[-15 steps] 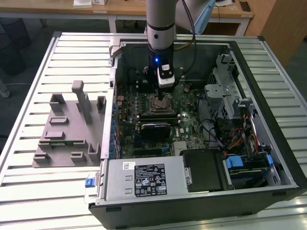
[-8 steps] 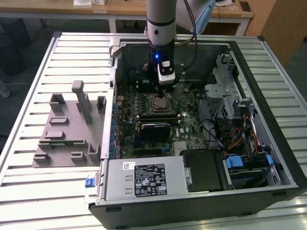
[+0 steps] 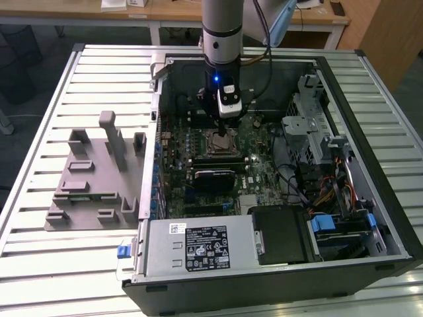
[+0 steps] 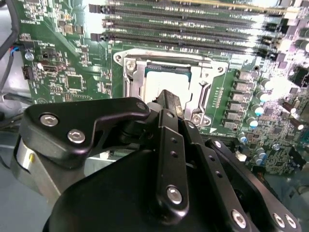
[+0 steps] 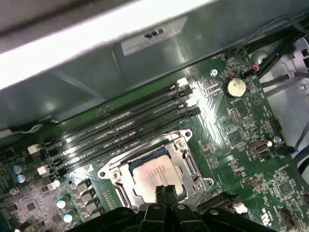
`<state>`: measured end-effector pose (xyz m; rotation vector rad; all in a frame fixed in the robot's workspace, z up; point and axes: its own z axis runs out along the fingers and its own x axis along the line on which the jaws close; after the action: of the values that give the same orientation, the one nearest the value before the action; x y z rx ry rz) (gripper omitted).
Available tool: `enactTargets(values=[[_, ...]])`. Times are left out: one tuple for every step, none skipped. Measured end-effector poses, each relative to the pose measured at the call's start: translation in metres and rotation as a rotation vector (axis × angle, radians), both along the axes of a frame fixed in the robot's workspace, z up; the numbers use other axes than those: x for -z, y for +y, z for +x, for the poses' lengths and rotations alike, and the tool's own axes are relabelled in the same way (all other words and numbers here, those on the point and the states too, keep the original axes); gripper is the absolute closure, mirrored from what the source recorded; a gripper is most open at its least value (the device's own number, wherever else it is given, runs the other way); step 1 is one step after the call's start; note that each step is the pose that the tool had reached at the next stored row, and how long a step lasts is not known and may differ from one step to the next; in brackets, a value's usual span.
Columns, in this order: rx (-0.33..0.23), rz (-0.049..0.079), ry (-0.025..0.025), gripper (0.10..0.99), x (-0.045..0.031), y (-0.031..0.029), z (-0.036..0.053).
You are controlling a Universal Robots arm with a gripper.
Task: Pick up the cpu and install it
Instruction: 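Install the second cpu locking lever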
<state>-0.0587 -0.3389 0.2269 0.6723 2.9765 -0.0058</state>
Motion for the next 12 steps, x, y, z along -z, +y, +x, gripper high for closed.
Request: enactTargets(values=[[0.0, -0.001, -0.0001, 0.98, 0.0, -0.0012, 0.0002], [0.0, -0.002, -0.0001, 0.98, 0.0, -0.0025, 0.0003], [0.0, -0.003, 0.0, 0.98, 0.0, -0.0039, 0.0005], [0.0, -0.003, 0.0, 0.98, 0.0, -0.0054, 0.0007], [0.0, -0.004, -0.0001, 0.98, 0.0, -0.0072, 0.0011], [0.0, -0.004, 0.0, 0.98, 0.0, -0.0091, 0.0014], [0.0, -0.004, 0.0, 0.98, 0.0, -0.0111, 0.0017], [0.0, -0.004, -0.0001, 0.98, 0.0, -0.0131, 0.002], [0.0, -0.005, 0.0, 0.98, 0.0, -0.0148, 0.0023], [0.0, -0.005, 0.0, 0.98, 0.0, -0.0163, 0.0027], [0.0, -0.006, -0.0001, 0.98, 0.0, -0.0172, 0.0029], [0.0, -0.006, -0.0001, 0.98, 0.0, -0.0179, 0.003]])
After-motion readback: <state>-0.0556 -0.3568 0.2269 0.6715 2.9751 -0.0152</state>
